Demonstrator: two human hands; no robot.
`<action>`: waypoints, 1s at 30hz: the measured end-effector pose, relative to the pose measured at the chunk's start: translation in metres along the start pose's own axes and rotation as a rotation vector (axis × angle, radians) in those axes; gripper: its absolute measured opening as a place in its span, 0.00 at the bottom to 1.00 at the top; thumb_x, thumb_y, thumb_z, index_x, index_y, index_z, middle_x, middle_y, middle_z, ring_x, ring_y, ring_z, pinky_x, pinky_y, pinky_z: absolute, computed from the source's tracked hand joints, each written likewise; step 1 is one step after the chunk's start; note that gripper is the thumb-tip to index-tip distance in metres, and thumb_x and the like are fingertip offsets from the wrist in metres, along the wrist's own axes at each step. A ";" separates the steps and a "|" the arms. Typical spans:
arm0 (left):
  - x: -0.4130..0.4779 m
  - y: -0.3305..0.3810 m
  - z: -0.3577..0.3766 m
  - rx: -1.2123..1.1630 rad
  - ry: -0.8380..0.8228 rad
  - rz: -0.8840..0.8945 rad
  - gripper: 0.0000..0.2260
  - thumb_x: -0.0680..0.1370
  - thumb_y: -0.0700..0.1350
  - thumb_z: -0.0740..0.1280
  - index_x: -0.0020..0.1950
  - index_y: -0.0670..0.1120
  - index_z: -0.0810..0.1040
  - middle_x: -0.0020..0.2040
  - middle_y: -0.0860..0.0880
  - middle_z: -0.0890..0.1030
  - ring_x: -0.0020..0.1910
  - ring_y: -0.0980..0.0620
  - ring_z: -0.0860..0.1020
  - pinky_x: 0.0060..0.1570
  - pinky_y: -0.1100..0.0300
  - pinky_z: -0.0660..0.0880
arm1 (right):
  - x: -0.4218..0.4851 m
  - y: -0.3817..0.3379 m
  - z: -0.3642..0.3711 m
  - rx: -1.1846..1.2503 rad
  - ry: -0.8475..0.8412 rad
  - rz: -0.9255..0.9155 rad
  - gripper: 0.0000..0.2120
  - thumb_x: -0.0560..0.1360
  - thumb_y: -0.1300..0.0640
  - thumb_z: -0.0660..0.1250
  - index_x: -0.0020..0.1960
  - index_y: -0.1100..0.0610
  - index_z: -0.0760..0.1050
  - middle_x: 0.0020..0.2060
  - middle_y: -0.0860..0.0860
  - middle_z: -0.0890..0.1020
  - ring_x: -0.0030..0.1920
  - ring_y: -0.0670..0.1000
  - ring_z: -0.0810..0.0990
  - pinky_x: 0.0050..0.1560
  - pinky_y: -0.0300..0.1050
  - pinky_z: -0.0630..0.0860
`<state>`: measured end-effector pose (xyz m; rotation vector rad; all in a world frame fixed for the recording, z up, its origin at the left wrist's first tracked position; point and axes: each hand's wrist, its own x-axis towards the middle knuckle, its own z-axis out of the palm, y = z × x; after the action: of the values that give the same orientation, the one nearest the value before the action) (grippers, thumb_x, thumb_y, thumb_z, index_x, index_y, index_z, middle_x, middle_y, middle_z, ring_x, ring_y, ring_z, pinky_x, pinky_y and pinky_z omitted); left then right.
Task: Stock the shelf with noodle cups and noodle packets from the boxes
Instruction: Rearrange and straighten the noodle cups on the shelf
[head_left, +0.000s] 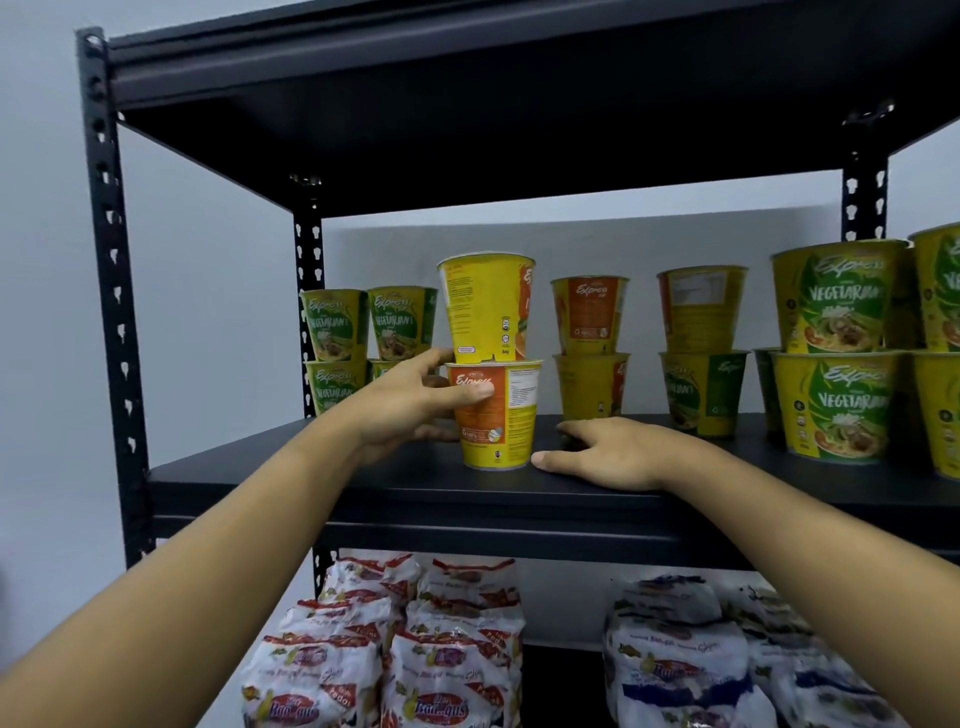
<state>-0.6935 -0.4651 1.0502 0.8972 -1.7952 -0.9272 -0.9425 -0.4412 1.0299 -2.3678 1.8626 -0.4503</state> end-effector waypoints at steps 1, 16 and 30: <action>-0.005 -0.001 -0.001 -0.008 -0.004 0.013 0.30 0.73 0.50 0.77 0.73 0.57 0.71 0.64 0.50 0.81 0.59 0.50 0.83 0.56 0.49 0.82 | 0.000 0.000 0.000 0.020 0.014 -0.015 0.43 0.76 0.27 0.60 0.82 0.51 0.58 0.79 0.51 0.65 0.76 0.53 0.67 0.74 0.51 0.66; -0.028 -0.021 -0.013 -0.056 -0.178 -0.004 0.32 0.77 0.38 0.73 0.78 0.52 0.67 0.64 0.51 0.83 0.65 0.52 0.80 0.69 0.51 0.74 | -0.003 -0.033 0.007 0.784 0.177 -0.095 0.29 0.66 0.43 0.81 0.64 0.41 0.74 0.60 0.43 0.83 0.61 0.48 0.81 0.69 0.58 0.73; -0.024 -0.027 -0.015 -0.020 -0.211 0.069 0.29 0.75 0.43 0.77 0.74 0.52 0.72 0.63 0.52 0.84 0.64 0.55 0.80 0.68 0.54 0.74 | -0.011 -0.037 0.015 0.707 0.325 -0.074 0.34 0.65 0.36 0.77 0.66 0.44 0.70 0.57 0.42 0.80 0.57 0.41 0.78 0.58 0.45 0.76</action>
<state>-0.6661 -0.4602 1.0223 0.7423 -1.9792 -1.0247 -0.9057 -0.4225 1.0232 -1.9469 1.3723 -1.3123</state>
